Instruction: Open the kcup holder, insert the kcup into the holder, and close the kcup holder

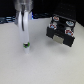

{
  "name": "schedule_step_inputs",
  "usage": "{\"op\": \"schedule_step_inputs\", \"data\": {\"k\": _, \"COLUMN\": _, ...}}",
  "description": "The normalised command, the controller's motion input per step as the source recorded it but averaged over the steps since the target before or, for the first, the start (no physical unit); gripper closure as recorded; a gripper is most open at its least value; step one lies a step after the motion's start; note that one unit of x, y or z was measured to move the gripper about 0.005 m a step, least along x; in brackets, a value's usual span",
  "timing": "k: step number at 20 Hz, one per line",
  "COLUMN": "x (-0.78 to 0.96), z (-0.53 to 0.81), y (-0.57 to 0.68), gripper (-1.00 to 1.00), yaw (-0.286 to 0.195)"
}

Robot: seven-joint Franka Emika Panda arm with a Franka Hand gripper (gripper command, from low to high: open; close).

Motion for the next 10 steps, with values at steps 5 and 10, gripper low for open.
{"op": "schedule_step_inputs", "data": {"k": 5, "x": -0.05, "z": -0.48, "y": -0.18, "gripper": -1.0, "yaw": -0.201}}
{"op": "schedule_step_inputs", "data": {"k": 10, "x": 0.02, "z": -0.37, "y": -0.05, "gripper": -1.0, "yaw": -0.176}}
